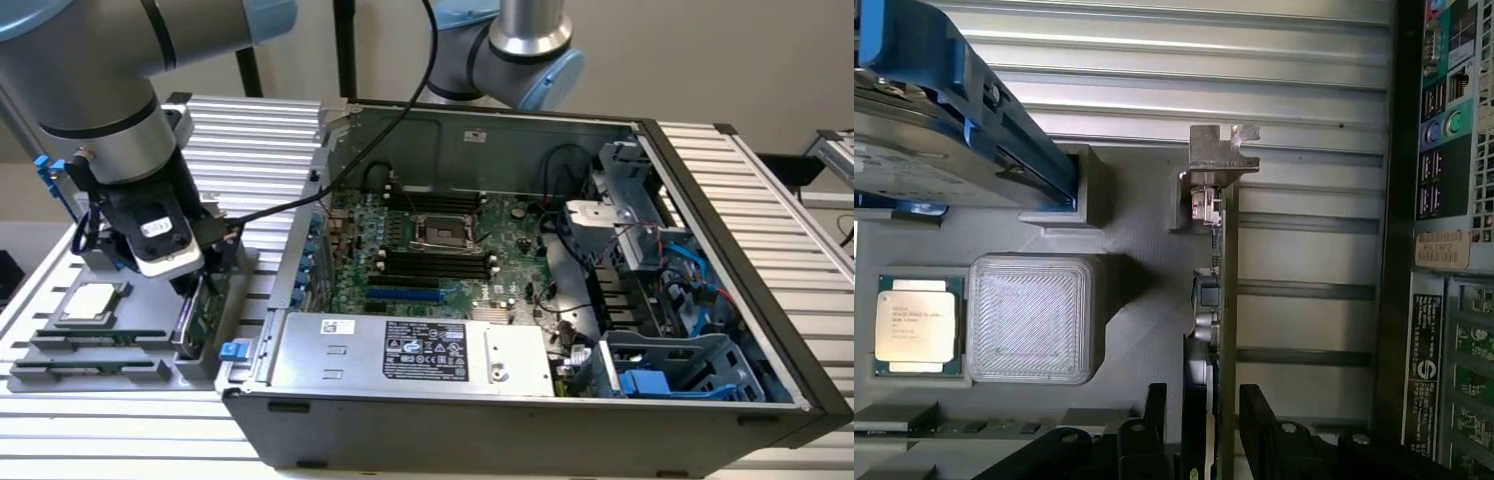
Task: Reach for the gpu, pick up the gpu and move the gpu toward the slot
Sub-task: 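Pick up the gpu and move the gpu toward the slot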
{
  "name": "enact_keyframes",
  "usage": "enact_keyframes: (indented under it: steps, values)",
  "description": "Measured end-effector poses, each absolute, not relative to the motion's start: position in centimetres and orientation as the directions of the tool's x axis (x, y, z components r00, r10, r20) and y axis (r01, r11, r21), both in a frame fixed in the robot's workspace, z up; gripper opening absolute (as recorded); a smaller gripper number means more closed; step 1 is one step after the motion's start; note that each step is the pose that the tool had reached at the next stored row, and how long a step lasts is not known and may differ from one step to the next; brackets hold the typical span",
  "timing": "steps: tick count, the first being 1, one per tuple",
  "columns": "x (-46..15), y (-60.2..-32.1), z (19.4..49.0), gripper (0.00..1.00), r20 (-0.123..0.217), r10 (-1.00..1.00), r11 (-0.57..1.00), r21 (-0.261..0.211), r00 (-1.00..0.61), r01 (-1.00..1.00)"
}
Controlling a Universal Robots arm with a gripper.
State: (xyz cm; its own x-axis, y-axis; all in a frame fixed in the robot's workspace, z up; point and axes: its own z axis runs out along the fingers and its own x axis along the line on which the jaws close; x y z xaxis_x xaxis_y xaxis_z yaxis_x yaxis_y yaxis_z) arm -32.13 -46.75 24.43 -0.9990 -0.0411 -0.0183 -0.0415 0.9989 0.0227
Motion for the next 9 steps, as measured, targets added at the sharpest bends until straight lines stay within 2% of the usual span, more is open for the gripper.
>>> enact_keyframes:
  steps: [4,5,9]
  values:
    - [-32.13,-46.75,24.41,0.40,-0.018,-0.039,0.999,0.021,-0.999,-0.039]
    - [-32.13,-46.74,24.40,0.33,-0.018,-0.038,0.999,0.020,-0.999,-0.039]
    - [-32.13,-46.74,24.41,0.33,-0.018,-0.035,0.999,0.016,-0.999,-0.035]
